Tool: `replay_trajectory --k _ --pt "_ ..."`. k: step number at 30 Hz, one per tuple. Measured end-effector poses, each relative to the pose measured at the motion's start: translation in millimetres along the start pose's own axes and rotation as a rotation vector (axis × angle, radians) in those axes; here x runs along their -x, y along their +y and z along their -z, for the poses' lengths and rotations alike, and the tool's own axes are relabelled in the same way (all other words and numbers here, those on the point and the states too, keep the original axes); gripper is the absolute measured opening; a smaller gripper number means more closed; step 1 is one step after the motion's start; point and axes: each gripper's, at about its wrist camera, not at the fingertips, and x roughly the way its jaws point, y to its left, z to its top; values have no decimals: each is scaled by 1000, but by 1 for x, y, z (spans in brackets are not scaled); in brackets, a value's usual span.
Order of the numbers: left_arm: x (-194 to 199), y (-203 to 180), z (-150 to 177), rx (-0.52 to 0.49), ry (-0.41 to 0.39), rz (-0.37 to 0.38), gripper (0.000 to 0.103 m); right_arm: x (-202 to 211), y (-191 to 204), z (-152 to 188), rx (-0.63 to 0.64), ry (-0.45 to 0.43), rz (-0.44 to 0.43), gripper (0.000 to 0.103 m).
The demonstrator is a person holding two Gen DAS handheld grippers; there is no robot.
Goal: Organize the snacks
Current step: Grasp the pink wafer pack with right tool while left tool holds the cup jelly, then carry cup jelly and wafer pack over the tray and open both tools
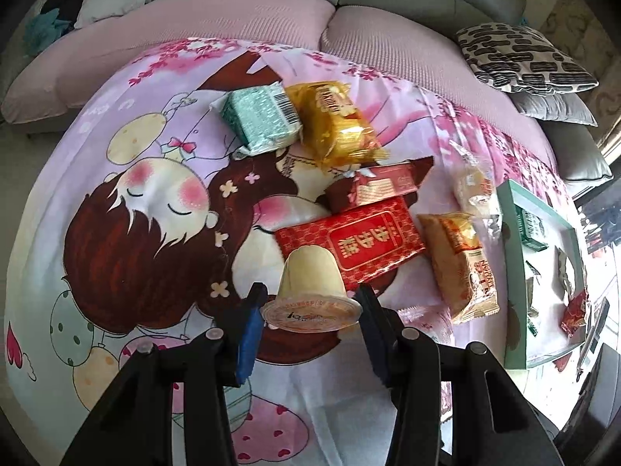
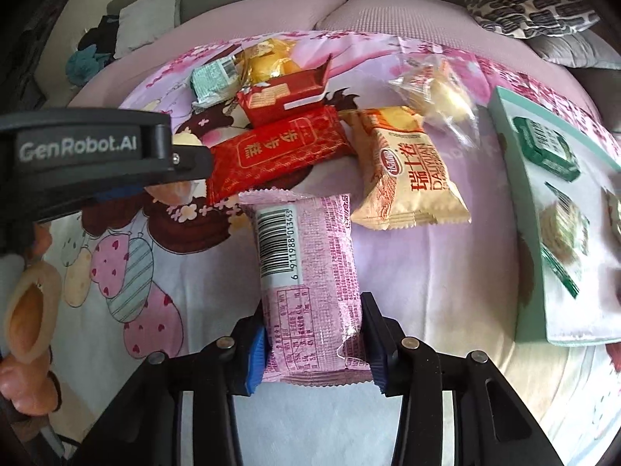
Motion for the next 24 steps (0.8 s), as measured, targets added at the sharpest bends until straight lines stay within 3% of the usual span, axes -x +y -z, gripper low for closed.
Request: replay_trajectory --k 9,24 --pt "17 -24 -4 -43 -61 4 49 37 -36 4 -71 -82 -9 44" --pt "8 -110 -4 -193 -68 55 49 70 -137 -12 -332 -181 67 44"
